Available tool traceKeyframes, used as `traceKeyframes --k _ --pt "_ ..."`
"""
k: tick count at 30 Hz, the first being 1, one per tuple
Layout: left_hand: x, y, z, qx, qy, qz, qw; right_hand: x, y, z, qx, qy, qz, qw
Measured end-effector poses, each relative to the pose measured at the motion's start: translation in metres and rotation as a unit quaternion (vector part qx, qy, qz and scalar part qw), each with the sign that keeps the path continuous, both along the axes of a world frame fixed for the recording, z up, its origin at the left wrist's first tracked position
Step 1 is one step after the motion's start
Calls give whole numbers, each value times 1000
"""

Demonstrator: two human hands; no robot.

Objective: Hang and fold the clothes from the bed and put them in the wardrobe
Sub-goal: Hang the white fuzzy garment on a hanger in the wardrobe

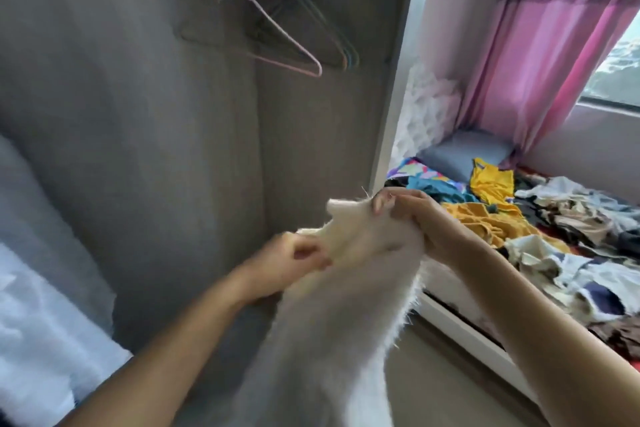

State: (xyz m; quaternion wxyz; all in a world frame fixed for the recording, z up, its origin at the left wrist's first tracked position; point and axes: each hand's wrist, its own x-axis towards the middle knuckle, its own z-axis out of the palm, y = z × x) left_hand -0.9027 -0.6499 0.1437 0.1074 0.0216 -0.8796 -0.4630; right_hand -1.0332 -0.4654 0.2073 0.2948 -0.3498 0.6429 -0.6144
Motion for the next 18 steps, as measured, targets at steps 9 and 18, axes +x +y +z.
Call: traceKeyframes --k 9,18 --pt "-40 -15 -10 236 -25 -60 970 -42 -54 33 -64 -21 155 986" --pt "-84 -51 47 212 75 -28 974 -66 -81 37 200 313 21 928"
